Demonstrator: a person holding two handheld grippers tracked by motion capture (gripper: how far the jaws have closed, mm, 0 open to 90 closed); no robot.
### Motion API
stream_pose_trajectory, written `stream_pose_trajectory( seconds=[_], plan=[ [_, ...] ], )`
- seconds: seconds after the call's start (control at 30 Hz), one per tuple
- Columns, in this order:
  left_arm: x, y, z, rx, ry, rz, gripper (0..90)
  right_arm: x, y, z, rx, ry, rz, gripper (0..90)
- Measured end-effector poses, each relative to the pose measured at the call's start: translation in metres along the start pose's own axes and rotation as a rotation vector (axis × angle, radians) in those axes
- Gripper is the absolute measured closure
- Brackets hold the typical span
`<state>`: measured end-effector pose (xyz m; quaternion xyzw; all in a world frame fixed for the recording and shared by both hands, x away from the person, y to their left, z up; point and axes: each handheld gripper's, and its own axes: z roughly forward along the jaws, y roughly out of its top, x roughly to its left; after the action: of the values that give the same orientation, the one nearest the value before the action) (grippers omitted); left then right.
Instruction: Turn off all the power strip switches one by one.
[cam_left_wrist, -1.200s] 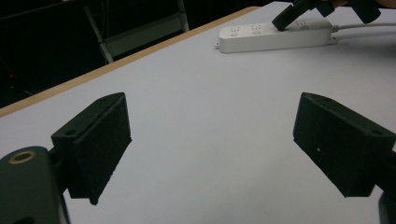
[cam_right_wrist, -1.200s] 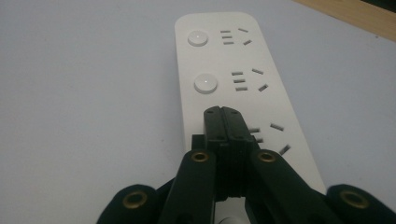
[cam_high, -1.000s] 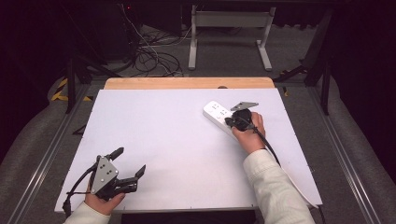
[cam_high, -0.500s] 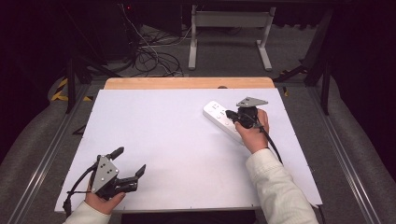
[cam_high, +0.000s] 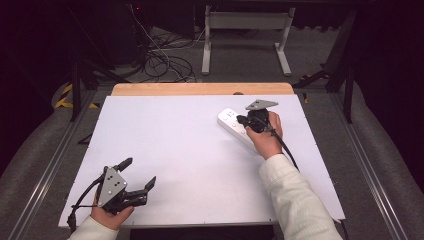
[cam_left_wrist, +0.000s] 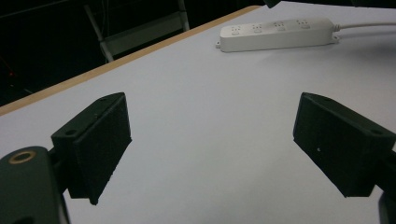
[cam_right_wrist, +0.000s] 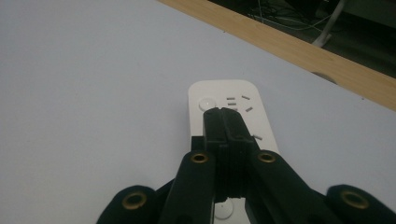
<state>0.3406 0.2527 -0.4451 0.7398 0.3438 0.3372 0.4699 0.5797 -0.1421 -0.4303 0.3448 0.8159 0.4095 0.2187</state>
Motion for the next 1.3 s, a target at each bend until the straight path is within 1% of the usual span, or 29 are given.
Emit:
stream_pose_trajectory(
  seconds=[0.17, 0.27, 0.3, 0.47, 0.53, 0.57, 0.73, 0.9, 0.97, 1.0, 1.07, 1.2, 1.3],
  plan=[
    [0.001, -0.001, 0.000, 0.001, -0.002, -0.003, 11.8, 0.001, 0.007, 0.010, 0.011, -0.001, 0.004, 90.0],
    [0.001, 0.000, 0.000, -0.002, -0.001, -0.001, 11.8, 0.000, 0.005, 0.018, 0.036, -0.002, 0.001, 90.0],
    [0.001, 0.000, 0.000, -0.003, -0.001, -0.001, 11.8, -0.001, 0.003, 0.023, 0.048, -0.002, 0.012, 90.0],
    [0.001, 0.000, 0.000, -0.002, 0.000, -0.001, 11.8, -0.002, -0.001, 0.030, 0.069, -0.004, 0.025, 90.0],
    [0.001, 0.000, 0.000, -0.002, 0.000, -0.001, 11.8, -0.003, -0.001, 0.031, 0.071, -0.003, 0.024, 90.0],
    [0.001, 0.000, 0.000, 0.000, 0.002, 0.005, 11.8, -0.003, -0.002, 0.032, 0.074, -0.004, 0.023, 90.0],
    [0.000, 0.000, 0.000, 0.000, -0.001, -0.003, 11.8, -0.002, -0.005, 0.036, 0.089, -0.003, 0.032, 90.0],
    [0.001, 0.000, 0.000, -0.002, 0.000, -0.002, 11.8, -0.001, -0.006, 0.039, 0.094, -0.005, 0.025, 90.0],
    [0.001, 0.000, 0.000, -0.002, 0.000, -0.001, 11.8, -0.001, -0.006, 0.039, 0.099, -0.003, 0.033, 90.0],
    [0.001, 0.000, 0.000, -0.001, 0.002, 0.005, 11.8, -0.001, -0.006, 0.039, 0.101, -0.005, 0.030, 90.0],
    [0.000, 0.000, 0.000, 0.000, -0.001, -0.003, 11.8, -0.001, -0.006, 0.039, 0.102, -0.006, 0.026, 90.0],
    [0.000, 0.000, 0.000, 0.000, -0.001, -0.003, 11.8, 0.000, -0.007, 0.039, 0.104, -0.012, 0.019, 90.0],
    [0.000, 0.000, 0.000, 0.000, -0.001, -0.001, 11.8, 0.000, -0.007, 0.039, 0.107, -0.006, 0.022, 90.0]
  ],
)
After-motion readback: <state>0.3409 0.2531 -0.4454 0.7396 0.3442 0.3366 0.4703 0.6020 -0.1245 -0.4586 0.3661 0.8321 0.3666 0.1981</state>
